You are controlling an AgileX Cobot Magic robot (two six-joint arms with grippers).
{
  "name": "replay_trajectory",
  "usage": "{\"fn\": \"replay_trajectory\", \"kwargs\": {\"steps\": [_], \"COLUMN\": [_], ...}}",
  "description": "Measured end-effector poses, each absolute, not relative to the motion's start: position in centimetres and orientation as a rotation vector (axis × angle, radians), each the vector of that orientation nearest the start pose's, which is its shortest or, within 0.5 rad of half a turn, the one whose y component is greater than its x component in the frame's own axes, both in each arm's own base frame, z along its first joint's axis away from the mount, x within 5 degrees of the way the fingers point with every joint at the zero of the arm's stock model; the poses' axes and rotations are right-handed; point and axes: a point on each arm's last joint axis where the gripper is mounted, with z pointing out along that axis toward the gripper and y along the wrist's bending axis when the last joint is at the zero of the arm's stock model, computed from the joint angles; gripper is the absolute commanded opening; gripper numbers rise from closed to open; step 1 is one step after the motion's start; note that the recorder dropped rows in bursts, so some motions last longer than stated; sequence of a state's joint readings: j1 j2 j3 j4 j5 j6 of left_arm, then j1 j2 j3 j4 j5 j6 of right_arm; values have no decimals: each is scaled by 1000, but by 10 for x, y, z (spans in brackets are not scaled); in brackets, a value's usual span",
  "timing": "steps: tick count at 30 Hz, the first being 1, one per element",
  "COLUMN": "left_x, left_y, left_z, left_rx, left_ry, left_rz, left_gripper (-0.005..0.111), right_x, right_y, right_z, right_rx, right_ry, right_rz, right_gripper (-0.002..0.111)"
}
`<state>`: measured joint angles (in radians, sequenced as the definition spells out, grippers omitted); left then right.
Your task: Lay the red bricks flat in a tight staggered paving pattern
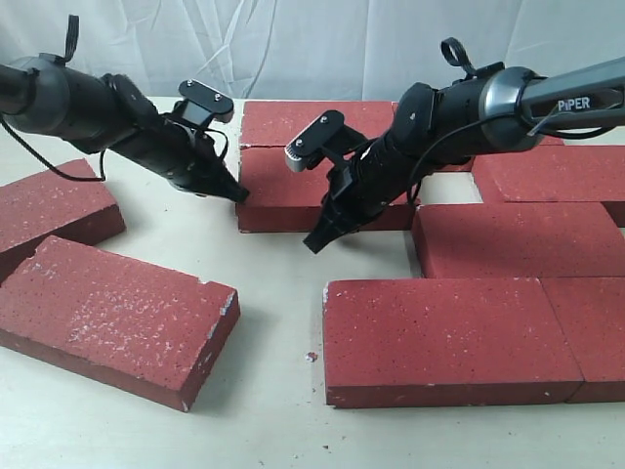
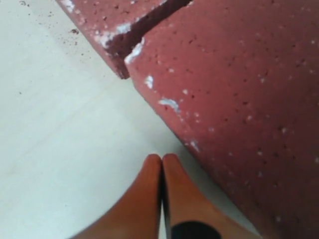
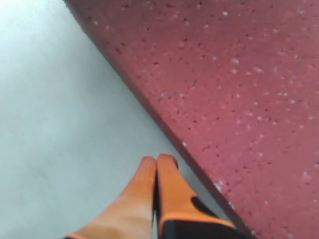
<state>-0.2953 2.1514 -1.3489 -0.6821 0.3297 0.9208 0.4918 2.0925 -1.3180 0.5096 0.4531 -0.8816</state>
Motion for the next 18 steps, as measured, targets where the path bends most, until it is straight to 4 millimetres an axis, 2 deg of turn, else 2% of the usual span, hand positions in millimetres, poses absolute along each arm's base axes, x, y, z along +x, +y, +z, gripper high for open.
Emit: {"fn": "replay_trajectory", "kwargs": {"steps": [4, 6, 9, 14, 18], "left_x": [418, 418, 418, 414, 412], "left_y": [-138, -138, -140, -153, -161], "left_z": [116, 116, 116, 117, 117], "left_rx": [754, 734, 716, 750, 760], "left_ry": [2429, 2436, 2438, 2424, 2407], "left_rz": [-277, -291, -310, -319, -313], "left_gripper": [0, 0, 0, 0, 0], "right_x": [358, 356, 352, 344, 342], "right_y": [217, 216, 214, 203, 195], "right_z": [127, 133, 151, 185, 204], "right_rx": [-1273, -1288, -1324, -1404, -1363], "right_ry": [2385, 2386, 2352, 2330, 2333], "right_rz": [341, 353, 343, 229, 138], "right_gripper": [-1, -1, -1, -1, -1]}}
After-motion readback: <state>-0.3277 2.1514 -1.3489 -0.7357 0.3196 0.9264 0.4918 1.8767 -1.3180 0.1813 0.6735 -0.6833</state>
